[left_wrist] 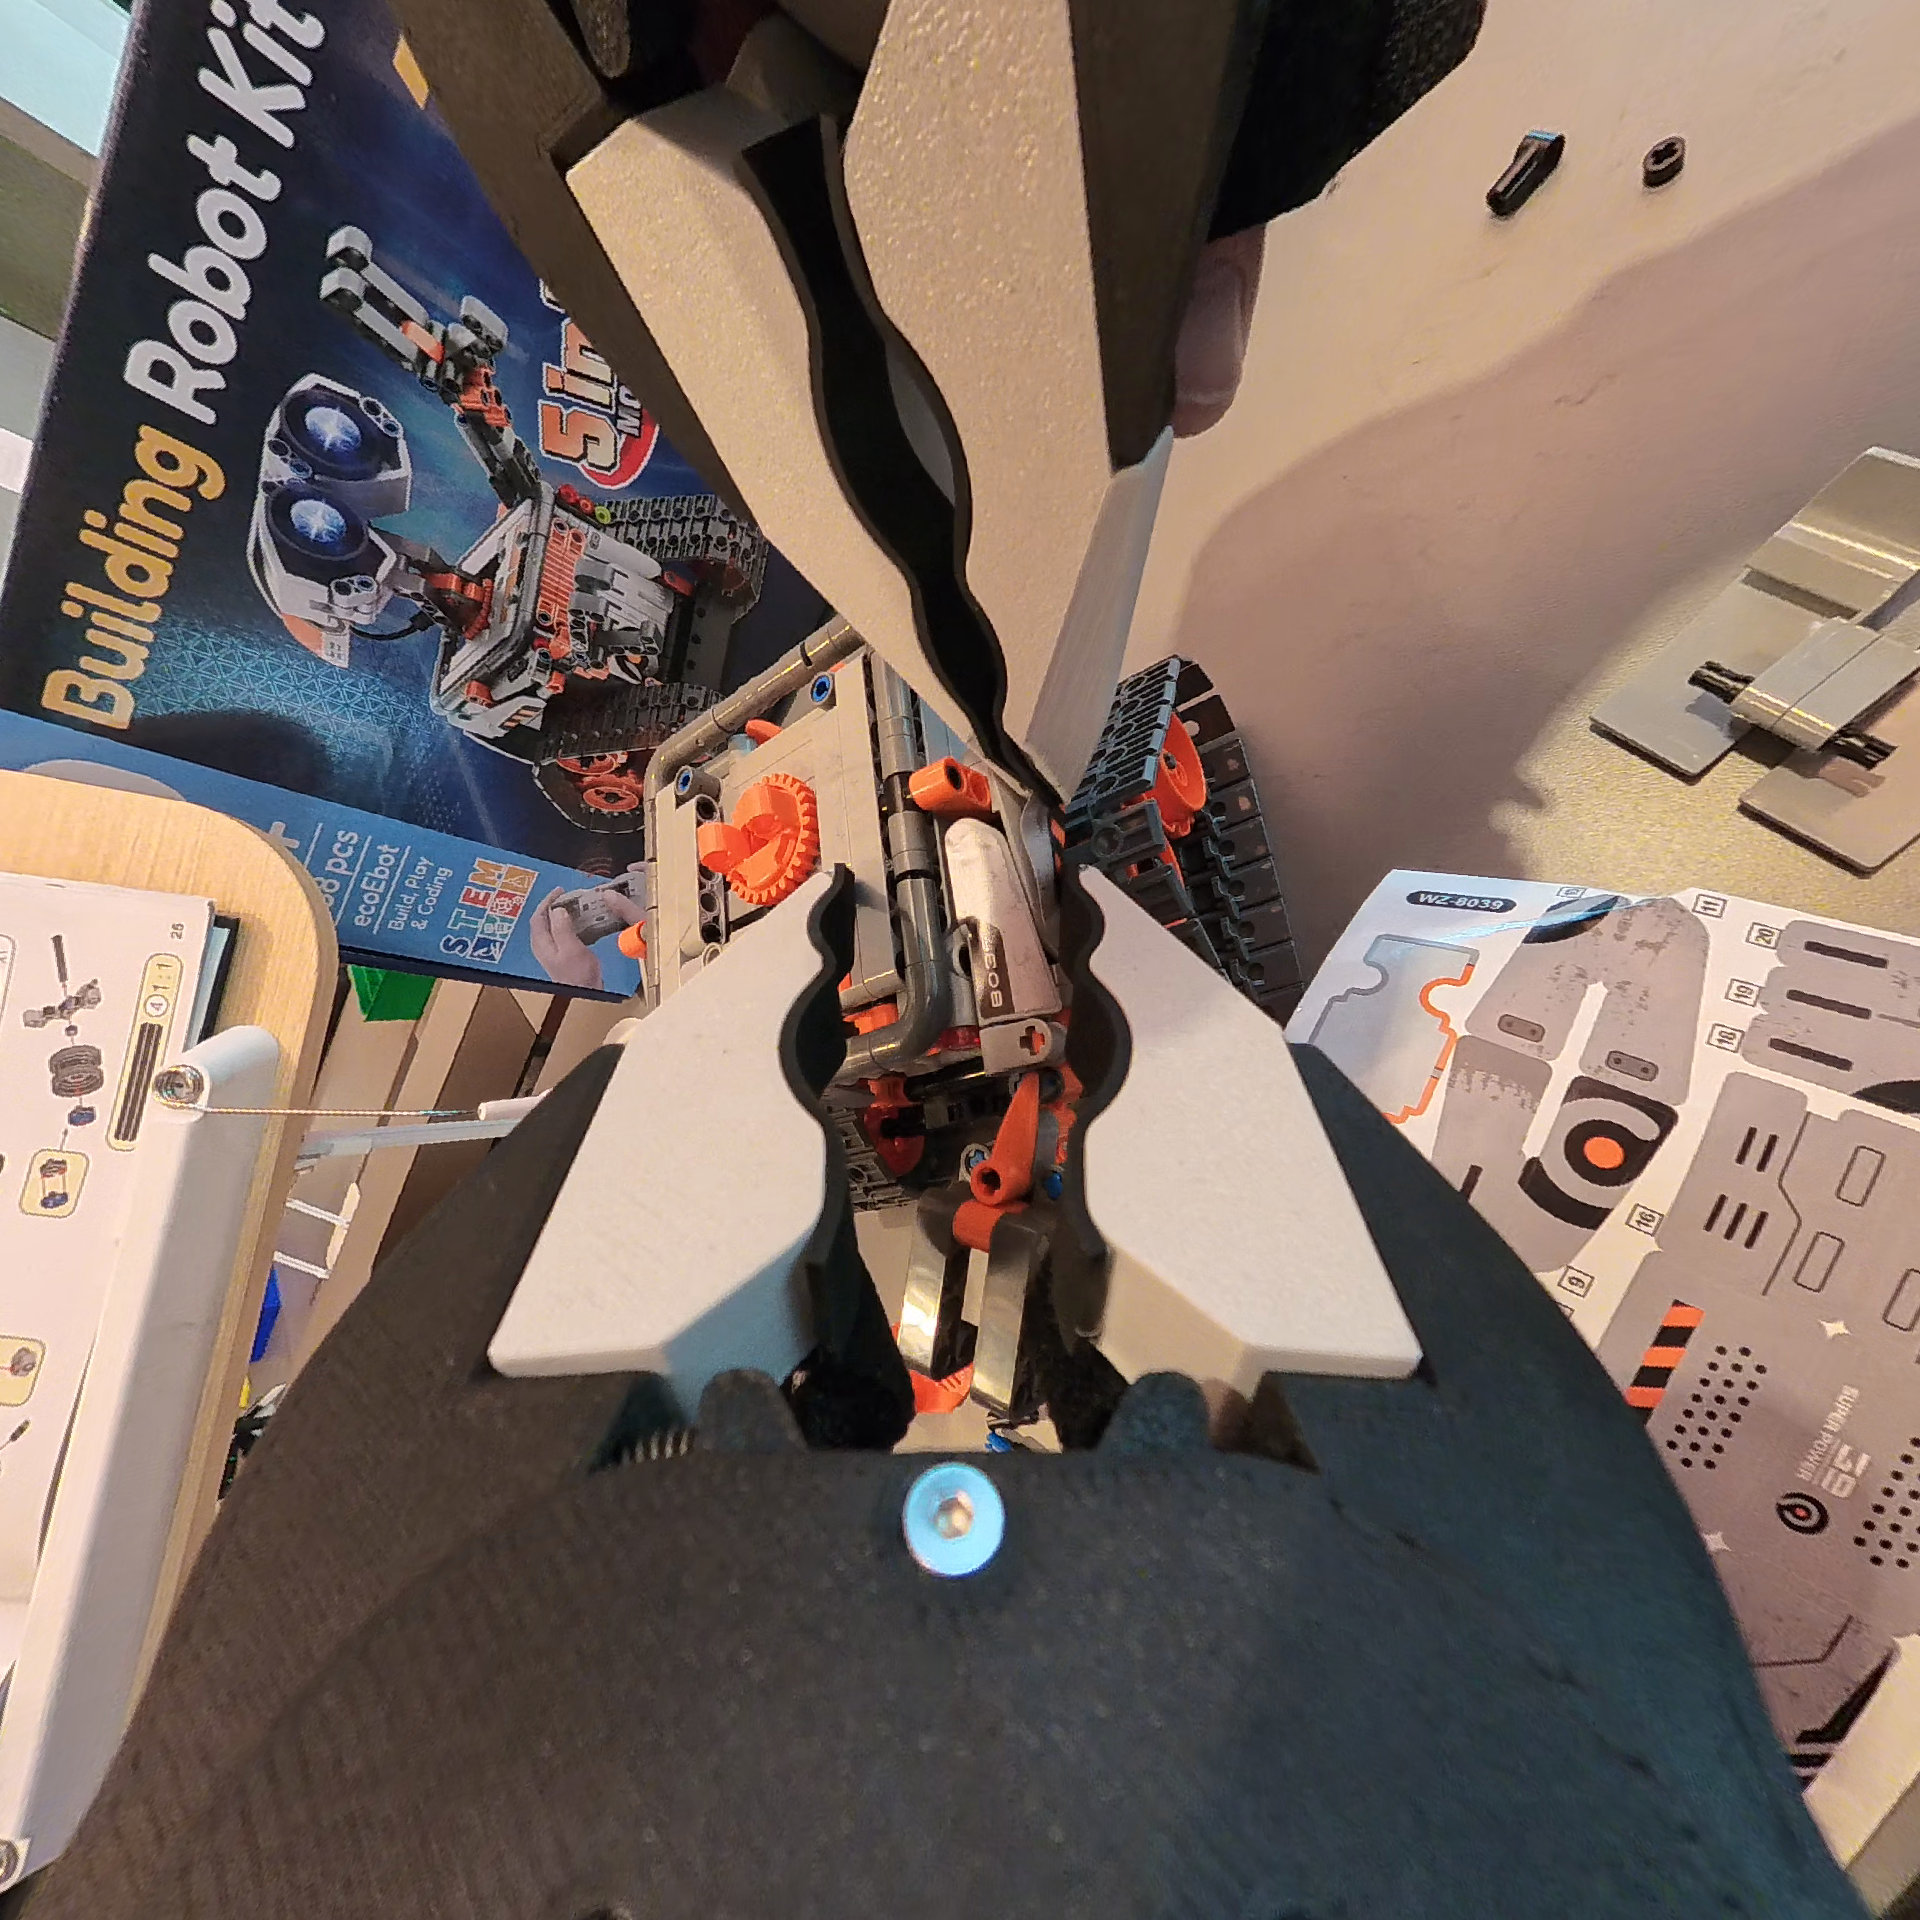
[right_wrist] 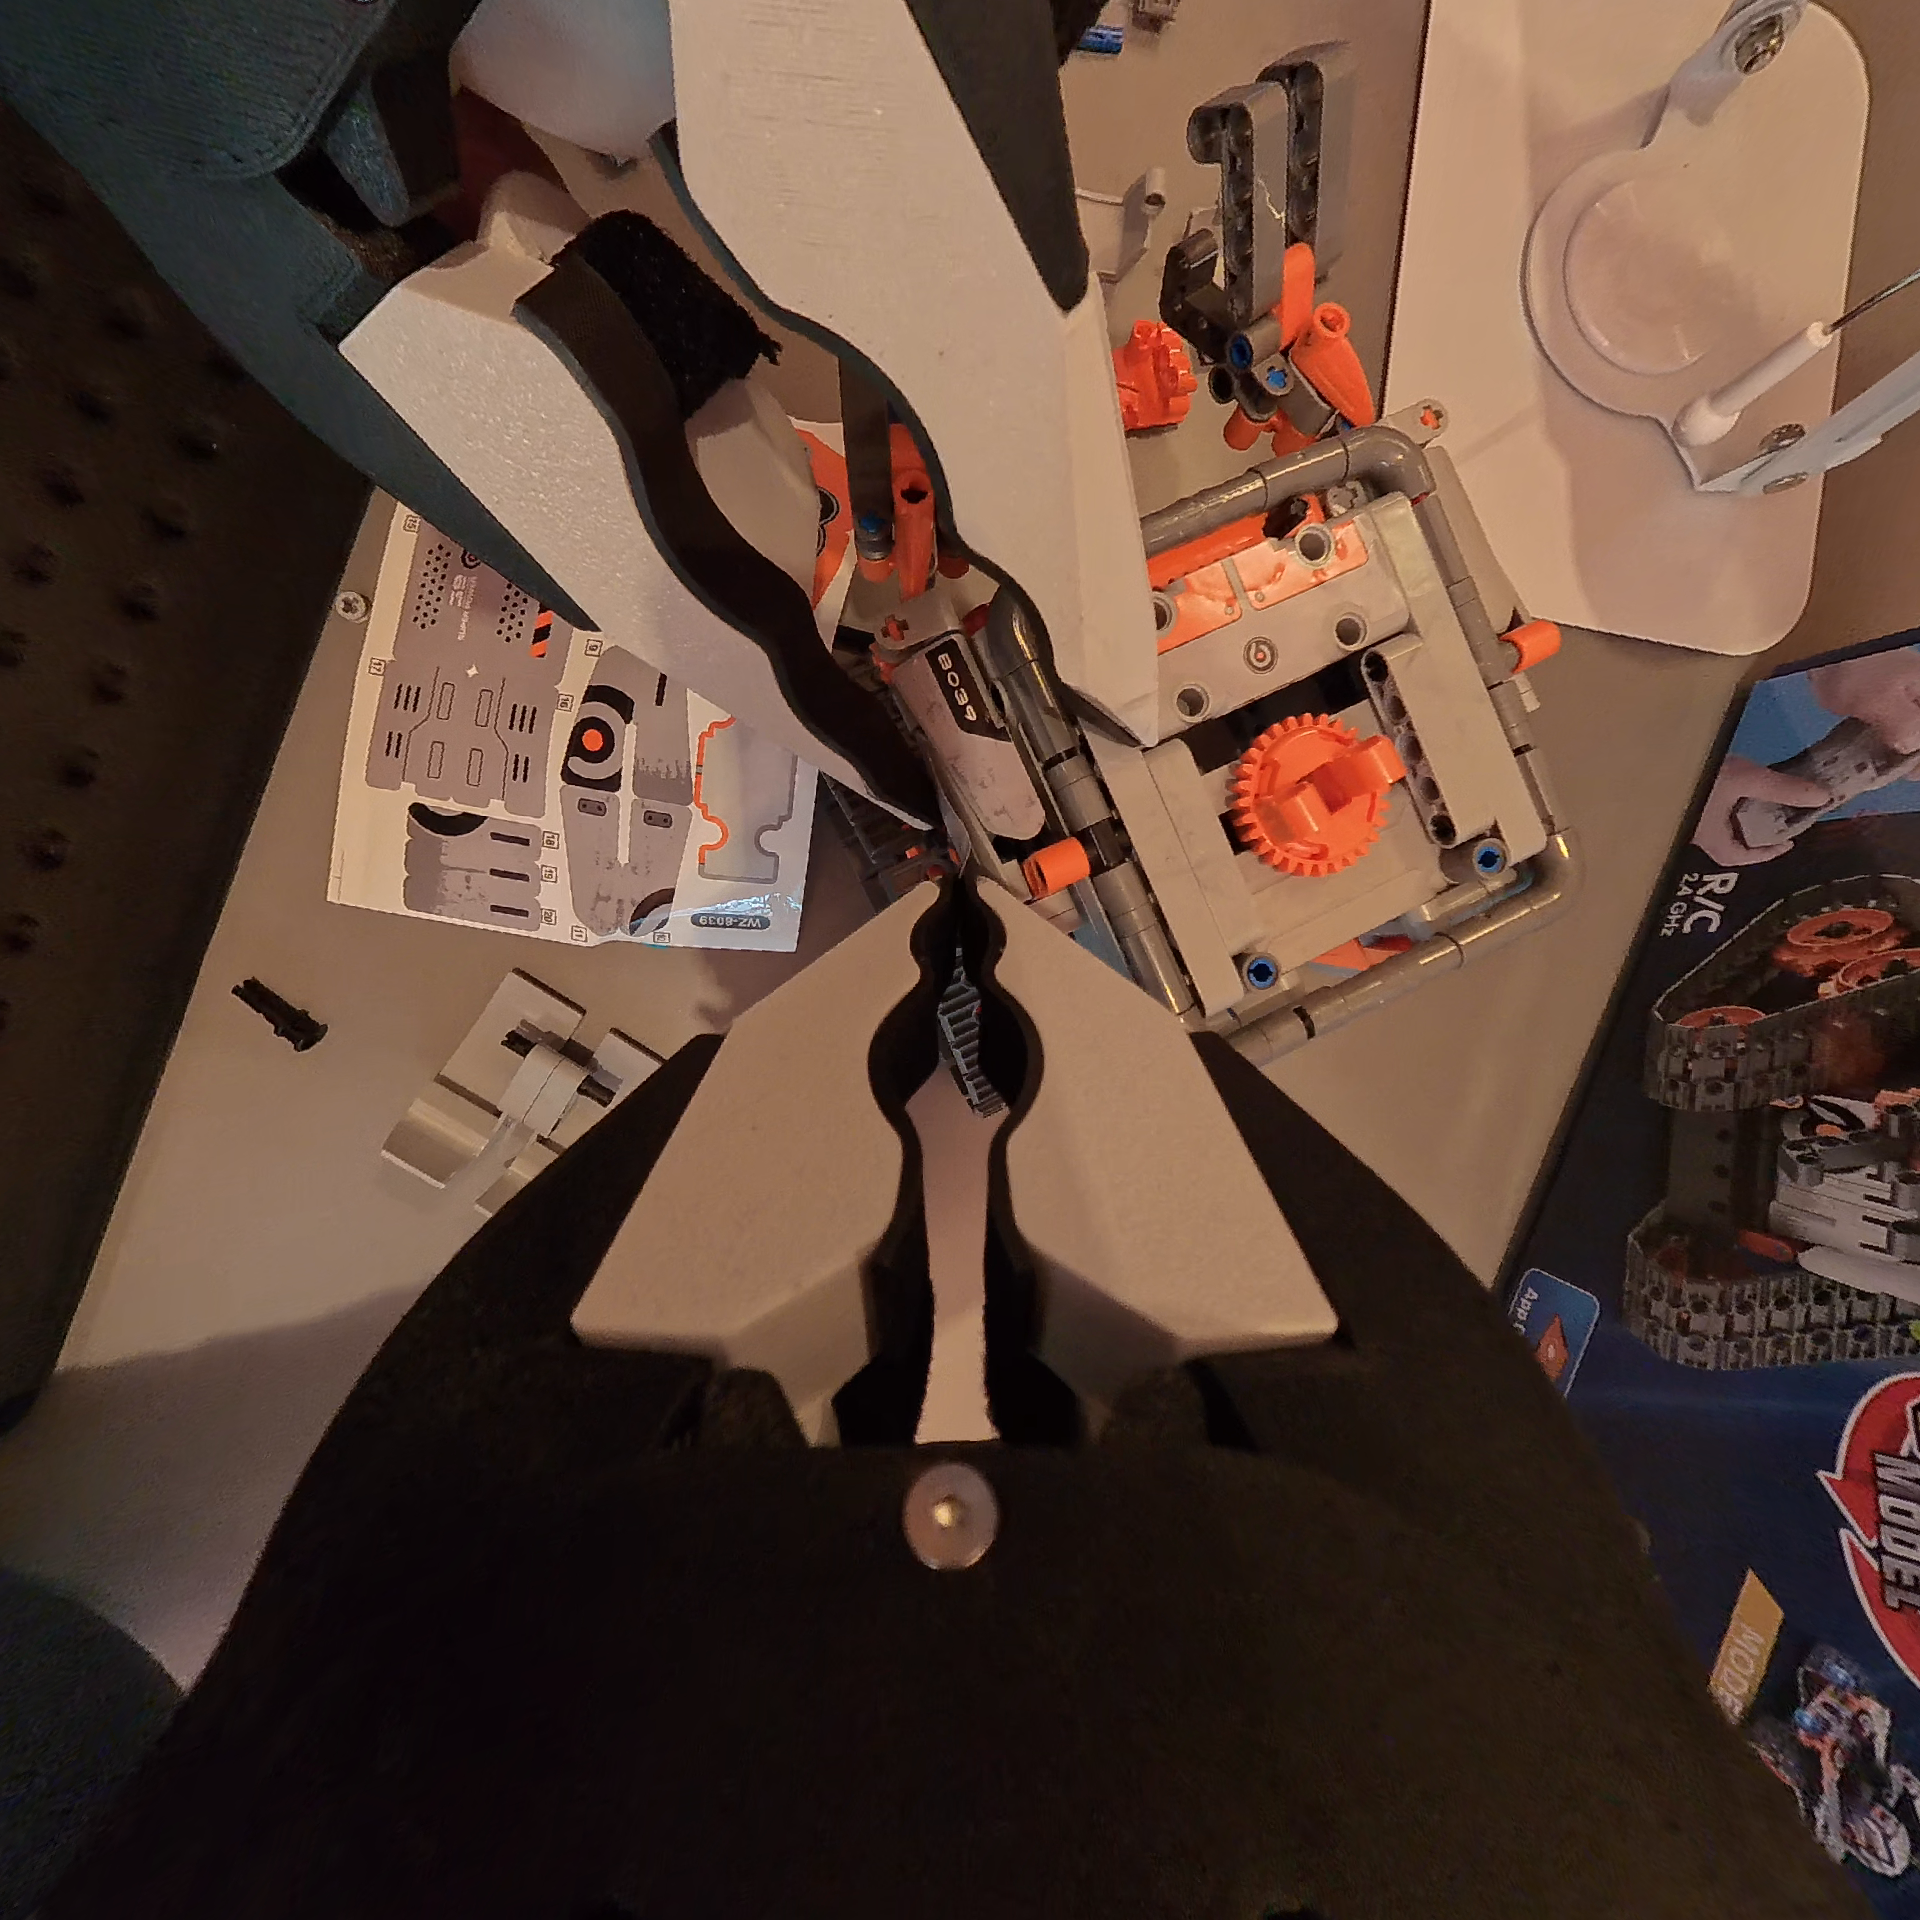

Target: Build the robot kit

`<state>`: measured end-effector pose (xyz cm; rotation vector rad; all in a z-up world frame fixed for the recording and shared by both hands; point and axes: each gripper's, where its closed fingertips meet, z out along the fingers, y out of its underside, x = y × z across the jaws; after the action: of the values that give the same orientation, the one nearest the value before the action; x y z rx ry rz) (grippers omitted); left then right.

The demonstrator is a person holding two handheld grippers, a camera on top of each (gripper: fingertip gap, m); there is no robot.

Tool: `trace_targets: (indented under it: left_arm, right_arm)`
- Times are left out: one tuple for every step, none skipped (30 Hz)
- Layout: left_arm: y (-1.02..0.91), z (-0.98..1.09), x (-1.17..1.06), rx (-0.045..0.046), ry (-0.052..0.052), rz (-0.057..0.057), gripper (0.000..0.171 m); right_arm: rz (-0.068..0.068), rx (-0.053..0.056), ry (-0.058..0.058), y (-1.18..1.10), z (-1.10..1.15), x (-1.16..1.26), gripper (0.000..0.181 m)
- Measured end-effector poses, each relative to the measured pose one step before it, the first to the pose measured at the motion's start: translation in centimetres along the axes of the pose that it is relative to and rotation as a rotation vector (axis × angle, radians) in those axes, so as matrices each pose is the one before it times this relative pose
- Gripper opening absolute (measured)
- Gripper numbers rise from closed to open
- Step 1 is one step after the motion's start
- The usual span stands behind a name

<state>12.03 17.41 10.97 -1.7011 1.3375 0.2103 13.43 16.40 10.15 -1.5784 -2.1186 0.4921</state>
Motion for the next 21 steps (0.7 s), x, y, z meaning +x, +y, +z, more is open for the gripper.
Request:
trace_targets:
  left_arm:
    - [-0.002, 0.01, -0.004, 0.00171, -0.0004, -0.0005, 0.038]
    - [0.003, 0.008, -0.004, 0.00174, -0.001, 0.0002, 0.037]
    - [0.009, 0.005, -0.017, 0.00047, -0.0022, 0.0026, 0.037]
    - [0.022, 0.013, -0.018, -0.00015, -0.0013, 0.0003, 0.037]
    - [0.012, 0.01, -0.025, 0.001, -0.0003, -0.0006, 0.037]
    - [0.001, 0.016, -0.006, 0.00128, -0.0006, 0.0008, 0.037]
    - [0.013, 0.009, -0.026, -0.00086, -0.0005, 0.0008, 0.036]
    - [0.026, 0.018, -0.018, -0.00161, -0.0009, 0.0013, 0.037]
    - [0.011, 0.026, -0.024, 0.00065, -0.001, 0.0008, 0.036]
    - [0.004, 0.023, -0.029, 0.00198, -0.0008, -0.0003, 0.036]
    - [-0.001, 0.009, -0.003, 0.00132, 0.0003, -0.0012, 0.036]
    - [-0.015, 0.007, -0.008, 0.00067, 0.0003, -0.0002, 0.036]
    - [0.005, 0.022, -0.013, 0.00023, -0.0013, 0.0024, 0.036]
    - [0.002, 0.016, -0.001, 0.00043, -0.0012, 0.0021, 0.036]
    - [-0.017, 0.016, 0.001, 0.00126, 0.0001, -0.0008, 0.036]
    - [0.011, 0.01, -0.022, -0.00071, -0.0006, 0.0001, 0.036]
    - [0.001, 0.015, -0.015, 0.00001, -0.0001, 0.0001, 0.036]
    - [-0.002, 0.025, -0.015, 0.00063, -0.0006, 0.0, 0.035]
    - [0.008, 0.012, -0.018, -0.00041, -0.0017, 0.0016, 0.036]
    - [0.005, 0.006, -0.003, 0.00006, -0.0001, 0.0011, 0.035]
    - [-0.009, 0.02, -0.01, 0.00012, -0.0001, 0.0, 0.035]
  right_arm:
    - [0.0054, -0.0019, -0.0033, 0.043, 0.008, -0.036, 0.0]
    - [0.0039, 0.0003, -0.0026, 0.017, 0.004, -0.038, 0.0]
    - [0.0013, 0.0042, 0.0011, -0.072, -0.041, 0.04, 0.0]
    - [0.0019, 0.0057, 0.0004, -0.126, -0.063, -0.008, 0.0]
    - [0.0037, -0.0022, -0.0053, 0.028, -0.029, -0.12, 0.004]
    - [0.0024, -0.0002, -0.0015, -0.005, -0.009, -0.046, 0.005]
    - [0.0058, 0.0008, -0.0024, -0.024, 0.007, -0.04, 0.006]
    - [0.0055, -0.0012, -0.0001, 0.006, 0.029, 0.005, 0.006]
    - [0.007, -0.0025, -0.0013, 0.029, 0.028, -0.022, 0.007]
    - [0.0047, -0.0034, -0.001, 0.035, -0.005, -0.054, 0.009]
    - [0.0037, -0.0043, 0.0047, 0.025, -0.022, 0.028, 0.009]
    - [0.0025, -0.0043, 0.0057, -0.023, -0.008, 0.01, 0.009]
    - [0.0008, -0.0042, 0.0059, -0.023, 0.001, 0.014, 0.009]
    - [0.0066, -0.007, 0.0119, 0.04, 0.015, 0.155, 0.006]
    - [0.0043, -0.007, 0.0143, 0.029, 0.006, 0.185, 0.003]
    - [0.0007, -0.0044, 0.0092, -0.013, 0.018, 0.078, 0.002]
    - [0.0041, -0.0089, 0.014, 0.044, 0.019, 0.162, 0.0]
    - [0.0031, -0.0093, 0.0043, 0.033, 0.014, -0.036, 0.001]
    - [-0.001, -0.0069, 0.0031, -0.005, 0.0, -0.072, 0.003]
    - [0.0022, -0.0088, 0.0075, 0.021, -0.015, 0.027, 0.003]
    - [0.0029, -0.0092, 0.0097, 0.013, 0.005, 0.084, 0.002]
